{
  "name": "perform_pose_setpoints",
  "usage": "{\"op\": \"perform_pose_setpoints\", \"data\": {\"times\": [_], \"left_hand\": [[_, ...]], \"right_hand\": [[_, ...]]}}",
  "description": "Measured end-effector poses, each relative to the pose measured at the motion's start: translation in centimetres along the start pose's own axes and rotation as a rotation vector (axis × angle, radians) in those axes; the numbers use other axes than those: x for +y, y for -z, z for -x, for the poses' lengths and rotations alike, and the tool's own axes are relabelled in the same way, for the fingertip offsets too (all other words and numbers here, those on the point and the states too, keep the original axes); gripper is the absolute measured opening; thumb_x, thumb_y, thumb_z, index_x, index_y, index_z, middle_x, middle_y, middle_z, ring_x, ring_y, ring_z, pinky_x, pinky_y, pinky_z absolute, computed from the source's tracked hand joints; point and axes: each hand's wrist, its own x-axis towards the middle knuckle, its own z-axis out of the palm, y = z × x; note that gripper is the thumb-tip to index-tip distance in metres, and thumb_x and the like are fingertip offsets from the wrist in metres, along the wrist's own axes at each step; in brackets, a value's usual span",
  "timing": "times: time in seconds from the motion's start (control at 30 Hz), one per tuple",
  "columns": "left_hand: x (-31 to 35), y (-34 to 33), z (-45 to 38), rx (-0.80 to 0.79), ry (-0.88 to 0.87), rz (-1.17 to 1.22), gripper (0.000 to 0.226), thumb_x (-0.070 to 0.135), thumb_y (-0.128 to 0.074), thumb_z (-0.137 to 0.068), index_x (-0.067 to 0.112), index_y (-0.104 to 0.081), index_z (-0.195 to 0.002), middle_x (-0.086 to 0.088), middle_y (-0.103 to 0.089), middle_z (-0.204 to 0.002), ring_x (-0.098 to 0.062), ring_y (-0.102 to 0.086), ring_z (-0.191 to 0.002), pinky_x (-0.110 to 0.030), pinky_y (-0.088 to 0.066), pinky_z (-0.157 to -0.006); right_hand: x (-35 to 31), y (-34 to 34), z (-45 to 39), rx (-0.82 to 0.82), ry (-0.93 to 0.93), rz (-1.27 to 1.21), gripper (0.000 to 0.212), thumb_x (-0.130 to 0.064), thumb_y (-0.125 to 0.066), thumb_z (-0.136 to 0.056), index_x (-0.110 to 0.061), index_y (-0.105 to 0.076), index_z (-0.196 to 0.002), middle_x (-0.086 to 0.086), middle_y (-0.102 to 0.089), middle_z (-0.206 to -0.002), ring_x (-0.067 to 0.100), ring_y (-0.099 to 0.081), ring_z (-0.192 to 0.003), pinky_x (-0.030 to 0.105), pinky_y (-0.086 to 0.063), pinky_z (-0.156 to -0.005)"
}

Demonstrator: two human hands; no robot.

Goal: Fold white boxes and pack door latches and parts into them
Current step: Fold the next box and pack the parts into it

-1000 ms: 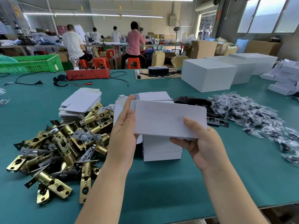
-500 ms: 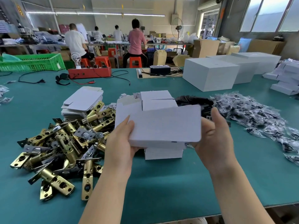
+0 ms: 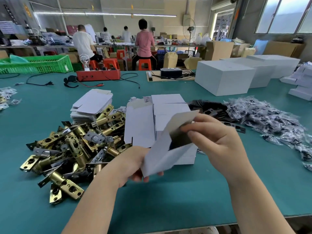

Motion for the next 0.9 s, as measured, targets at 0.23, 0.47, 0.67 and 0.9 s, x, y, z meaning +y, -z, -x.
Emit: {"op": "perform_pose_setpoints", "data": {"times": [0.23, 0.47, 0.67, 0.9], "left_hand": [[0.2, 6.2, -3.7, 0.811, -0.24, -0.681, 0.022, 0.023, -0.051, -0.096, 0.027, -0.07, -0.104, 0.004, -0.071, -0.104, -0.013, -0.062, -0.076, -0.025, -0.049, -0.065], [3.2, 10.6, -8.9, 0.792, 0.059, -1.321, 0.023, 0.012, -0.043, -0.095, 0.012, -0.06, -0.109, -0.01, -0.062, -0.108, -0.03, -0.054, -0.102, -0.037, -0.04, -0.079], [2.0, 10.8, -9.9, 0.722, 0.11, -1.418, 0.032, 0.001, -0.044, -0.092, 0.01, -0.054, -0.121, -0.009, -0.06, -0.114, -0.028, -0.055, -0.106, -0.035, -0.039, -0.07], [1.4, 12.4, -6.5, 0.98, -0.14, -1.074, 0.023, 0.007, -0.042, -0.097, 0.007, -0.052, -0.117, -0.017, -0.059, -0.095, -0.031, -0.046, -0.083, -0.04, -0.039, -0.061]], "right_hand": [[1.9, -0.8, 2.3, 0.02, -0.099, 0.342, 0.04, -0.007, -0.073, -0.078, -0.047, -0.065, -0.084, -0.025, -0.061, -0.1, 0.012, -0.057, -0.073, 0.009, -0.042, -0.068], [1.7, -1.2, 3.2, 0.115, -0.109, 0.351, 0.027, -0.027, -0.064, -0.073, -0.046, -0.062, -0.092, -0.029, -0.058, -0.102, 0.011, -0.056, -0.079, 0.009, -0.043, -0.07], [1.6, -1.5, 2.9, 0.025, -0.171, 0.331, 0.029, -0.027, -0.06, -0.073, -0.048, -0.06, -0.093, -0.031, -0.057, -0.104, 0.005, -0.054, -0.087, 0.009, -0.042, -0.073], [1.6, -1.0, 2.9, 0.01, -0.234, 0.26, 0.027, -0.025, -0.069, -0.077, -0.047, -0.062, -0.092, -0.032, -0.06, -0.096, 0.0, -0.054, -0.081, 0.007, -0.041, -0.073]]}}
